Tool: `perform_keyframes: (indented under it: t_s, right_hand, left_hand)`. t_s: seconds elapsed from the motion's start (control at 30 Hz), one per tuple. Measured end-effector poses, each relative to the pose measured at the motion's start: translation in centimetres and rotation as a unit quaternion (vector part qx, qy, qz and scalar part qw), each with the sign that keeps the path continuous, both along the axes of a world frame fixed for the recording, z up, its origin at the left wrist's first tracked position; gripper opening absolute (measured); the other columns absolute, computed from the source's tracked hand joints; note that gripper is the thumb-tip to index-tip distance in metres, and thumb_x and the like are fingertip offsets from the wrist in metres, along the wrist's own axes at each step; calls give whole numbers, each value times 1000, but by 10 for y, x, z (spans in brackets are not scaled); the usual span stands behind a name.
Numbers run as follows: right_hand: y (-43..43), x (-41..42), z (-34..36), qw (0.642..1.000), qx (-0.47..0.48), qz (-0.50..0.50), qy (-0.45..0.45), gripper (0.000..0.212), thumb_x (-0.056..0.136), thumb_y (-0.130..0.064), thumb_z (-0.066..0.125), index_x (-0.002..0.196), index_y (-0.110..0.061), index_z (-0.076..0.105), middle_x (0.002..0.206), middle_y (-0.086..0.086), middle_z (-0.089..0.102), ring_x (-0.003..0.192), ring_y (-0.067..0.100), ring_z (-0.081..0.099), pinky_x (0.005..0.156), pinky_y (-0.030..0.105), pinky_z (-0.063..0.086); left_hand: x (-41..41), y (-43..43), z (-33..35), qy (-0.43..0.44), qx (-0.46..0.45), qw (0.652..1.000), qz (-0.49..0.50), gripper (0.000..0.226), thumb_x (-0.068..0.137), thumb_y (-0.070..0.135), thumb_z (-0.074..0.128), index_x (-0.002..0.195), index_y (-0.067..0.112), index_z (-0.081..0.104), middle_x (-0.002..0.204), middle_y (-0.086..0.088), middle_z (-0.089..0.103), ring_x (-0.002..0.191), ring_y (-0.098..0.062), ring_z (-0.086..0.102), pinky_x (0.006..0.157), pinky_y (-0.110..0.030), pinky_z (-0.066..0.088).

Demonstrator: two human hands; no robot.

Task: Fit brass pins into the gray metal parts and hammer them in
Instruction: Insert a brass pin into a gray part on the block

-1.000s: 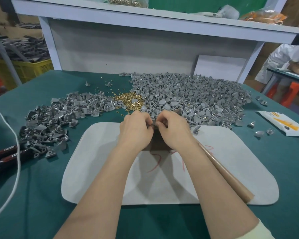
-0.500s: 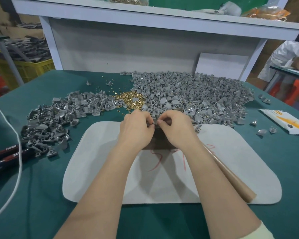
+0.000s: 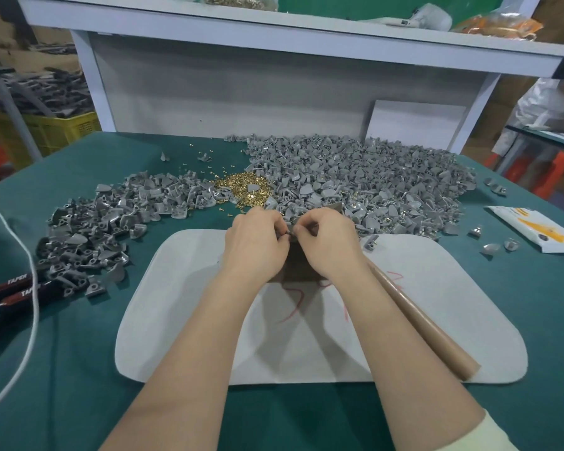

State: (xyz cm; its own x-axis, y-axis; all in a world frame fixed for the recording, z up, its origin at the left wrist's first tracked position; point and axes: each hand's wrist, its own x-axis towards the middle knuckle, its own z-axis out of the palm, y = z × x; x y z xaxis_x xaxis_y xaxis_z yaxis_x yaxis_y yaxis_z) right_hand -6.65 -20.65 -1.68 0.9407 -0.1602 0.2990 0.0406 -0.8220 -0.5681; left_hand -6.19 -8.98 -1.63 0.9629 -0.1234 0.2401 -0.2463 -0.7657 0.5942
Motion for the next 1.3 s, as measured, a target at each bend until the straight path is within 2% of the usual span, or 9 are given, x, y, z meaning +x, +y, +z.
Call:
perform_keyframes:
  t_s: [0.27,0.63,0.77,0.87,0.97,1.07,1.13,1.2,1.3]
  right_hand:
    - [2,-1,1,1000,8,-8,10,13,88,-20,56,84,-20,68,89,3,69,88,23,61,69,24,39]
    - [-10,1,5,997,57,40,25,17,90,-18,57,86,-13,73,89,7,72,90,24,63,80,30,48]
    - [-39,-2,13,990,135,-28,-17,21,94,-16,51,98,-11,70,96,9,70,92,28,64,88,38,49]
    - [-61,-8,13,988,-48,-80,123,25,91,-30,55,89,-11,71,88,9,69,84,27,61,72,29,46]
    - [-62,-9,8,970,-51,-51,232,27,91,-31,58,81,-7,64,74,9,58,74,27,54,58,28,39]
    - [-63,-8,6,981,9,-53,186,26,90,-27,60,71,-10,56,64,6,55,64,27,58,53,28,43]
    - [-64,-11,7,988,94,-42,119,14,90,-19,59,79,-13,54,78,5,63,63,22,67,63,36,56]
    - [-65,-15,14,989,139,-16,56,4,91,-17,55,90,-18,51,85,0,63,52,11,66,56,34,56]
    - [-62,-22,23,995,76,56,-14,32,91,-19,54,122,-29,54,88,-12,62,51,0,54,60,24,44]
  left_hand:
    - [0,-1,0,1,0,1000,2,8,88,19,59,92,18,66,110,-7,59,107,-29,54,93,-42,45]
    - [-2,0,1,3,-20,1000,1,5,86,21,62,81,21,61,103,-4,63,104,-28,57,90,-42,47]
    - [-2,0,0,1,-25,1000,3,13,87,24,64,76,24,57,103,-3,61,105,-28,55,91,-42,46]
    - [-2,-1,0,0,-16,1000,9,13,87,24,63,76,25,56,103,-2,61,105,-27,55,91,-42,47]
    - [-1,-1,0,0,-8,1000,21,13,87,24,62,74,25,57,102,-1,63,104,-27,56,90,-41,47]
    - [0,1,-1,3,-1,999,48,13,88,25,60,75,25,57,100,0,64,105,-27,55,90,-40,45]
    - [2,2,-2,3,2,998,67,13,88,26,59,76,25,58,101,1,63,104,-27,54,90,-39,43]
    - [3,3,-3,-1,3,996,84,12,88,26,59,76,24,59,99,0,63,104,-28,54,89,-38,41]
    - [4,5,-4,4,-4,995,102,10,87,27,60,77,26,57,102,0,63,106,-30,52,91,-38,38]
